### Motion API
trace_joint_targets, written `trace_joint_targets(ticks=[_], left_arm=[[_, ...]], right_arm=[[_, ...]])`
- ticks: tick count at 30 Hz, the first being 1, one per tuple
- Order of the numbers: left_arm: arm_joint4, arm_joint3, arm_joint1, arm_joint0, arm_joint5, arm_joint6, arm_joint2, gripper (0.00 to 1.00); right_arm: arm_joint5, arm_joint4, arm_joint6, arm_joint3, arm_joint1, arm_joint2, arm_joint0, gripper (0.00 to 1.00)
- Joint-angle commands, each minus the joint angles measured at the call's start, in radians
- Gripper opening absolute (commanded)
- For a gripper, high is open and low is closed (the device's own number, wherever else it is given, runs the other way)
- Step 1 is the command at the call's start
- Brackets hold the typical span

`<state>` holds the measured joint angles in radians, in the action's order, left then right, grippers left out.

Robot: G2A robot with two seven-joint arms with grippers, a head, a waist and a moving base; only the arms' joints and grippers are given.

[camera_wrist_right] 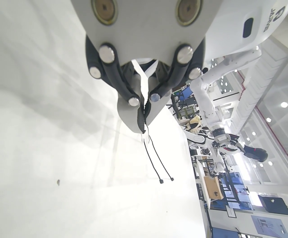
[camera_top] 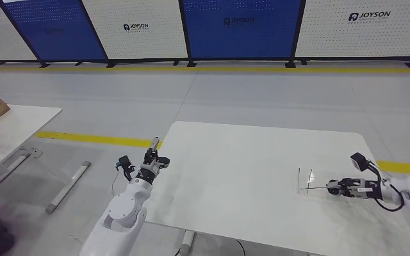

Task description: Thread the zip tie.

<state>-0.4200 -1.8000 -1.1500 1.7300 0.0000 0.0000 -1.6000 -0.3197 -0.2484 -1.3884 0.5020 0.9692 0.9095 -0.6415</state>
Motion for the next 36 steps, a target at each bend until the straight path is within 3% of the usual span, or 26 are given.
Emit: trace_joint_targets(ticks=[1, 5, 10, 13, 16, 18, 19, 28, 36], left_arm=[[0.0, 0.0, 0.0, 0.0, 0.0, 0.0, 0.0, 1.0], [0.0, 0.0, 0.0, 0.0, 0.0, 0.0, 0.0, 1.0], [0.0, 0.0, 0.0, 0.0, 0.0, 0.0, 0.0, 1.0], [0.0, 0.0, 0.0, 0.0, 0.0, 0.0, 0.0, 1.0], [0.0, 0.0, 0.0, 0.0, 0.0, 0.0, 0.0, 1.0], [0.0, 0.0, 0.0, 0.0, 0.0, 0.0, 0.0, 1.0], [0.0, 0.0, 0.0, 0.0, 0.0, 0.0, 0.0, 1.0], [0.0, 0.0, 0.0, 0.0, 0.0, 0.0, 0.0, 1.0], [0.0, 0.0, 0.0, 0.0, 0.0, 0.0, 0.0, 1.0]], right_arm=[[-0.015, -0.011, -0.002, -0.001, -0.004, 0.007, -0.002, 0.0], [-0.02, -0.059, -0.002, 0.044, -0.023, 0.029, -0.021, 0.0], [-0.02, -0.163, -0.002, 0.178, -0.073, 0.089, -0.096, 0.0], [-0.02, -0.257, -0.002, 0.307, -0.114, 0.153, -0.173, 0.0], [-0.02, -0.352, -0.002, 0.481, -0.157, 0.231, -0.282, 0.0], [-0.02, -0.35, -0.002, 0.587, -0.189, 0.275, -0.359, 0.0], [-0.02, -0.342, -0.002, 0.6, -0.193, 0.278, -0.368, 0.0], [-0.015, -0.332, 0.011, 0.61, -0.191, 0.27, -0.377, 0.0], [-0.02, -0.391, 0.102, 0.735, -0.142, 0.189, -0.357, 0.0]])
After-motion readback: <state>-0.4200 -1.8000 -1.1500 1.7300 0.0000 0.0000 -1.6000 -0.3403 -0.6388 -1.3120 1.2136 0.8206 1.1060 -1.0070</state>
